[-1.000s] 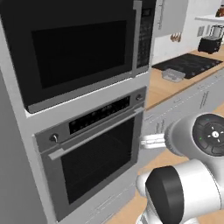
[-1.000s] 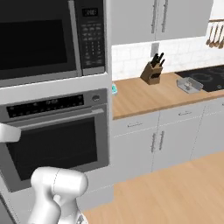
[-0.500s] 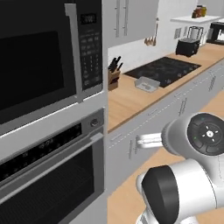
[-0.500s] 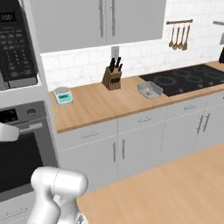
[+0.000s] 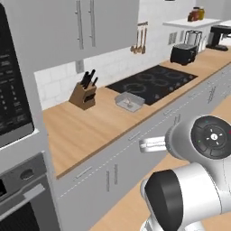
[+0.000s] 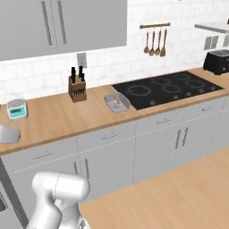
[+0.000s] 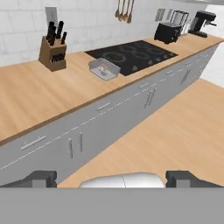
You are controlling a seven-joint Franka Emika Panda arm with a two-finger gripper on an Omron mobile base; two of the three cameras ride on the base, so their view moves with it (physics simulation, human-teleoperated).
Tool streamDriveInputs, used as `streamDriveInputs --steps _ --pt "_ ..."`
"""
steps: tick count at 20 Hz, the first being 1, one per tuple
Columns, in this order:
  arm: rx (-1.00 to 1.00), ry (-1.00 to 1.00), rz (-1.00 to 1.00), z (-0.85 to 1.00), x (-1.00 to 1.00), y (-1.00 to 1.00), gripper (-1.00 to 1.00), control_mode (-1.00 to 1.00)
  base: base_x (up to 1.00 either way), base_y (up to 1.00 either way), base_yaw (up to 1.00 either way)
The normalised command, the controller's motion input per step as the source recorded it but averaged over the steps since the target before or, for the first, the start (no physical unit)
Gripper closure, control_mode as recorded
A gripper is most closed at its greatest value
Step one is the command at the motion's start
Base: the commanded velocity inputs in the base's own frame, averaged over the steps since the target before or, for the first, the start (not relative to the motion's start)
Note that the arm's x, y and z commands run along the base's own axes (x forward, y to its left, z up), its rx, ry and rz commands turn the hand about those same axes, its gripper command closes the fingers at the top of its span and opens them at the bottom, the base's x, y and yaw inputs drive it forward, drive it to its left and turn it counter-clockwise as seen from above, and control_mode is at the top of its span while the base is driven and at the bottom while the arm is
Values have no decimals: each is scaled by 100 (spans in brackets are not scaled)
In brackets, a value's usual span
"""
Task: Take the meat container that has the shrimp and place it on the second highest rack of the freezer. Then take the vegetable container that has the garlics and place it on the highest rack of the freezer.
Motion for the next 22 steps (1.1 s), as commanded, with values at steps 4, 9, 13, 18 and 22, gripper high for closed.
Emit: streamDriveInputs --steps 4,9,13,18,22 --pt "0 0 0 0 0 0 -100 100 56 -81 4" --pt "0 0 0 0 0 0 -100 100 76 -66 7" --pt "0 0 0 0 0 0 -100 100 100 -14 22" --pt "0 0 0 0 0 0 -100 100 96 -7 44" --pt "0 0 0 0 0 0 -100 100 45 -43 38"
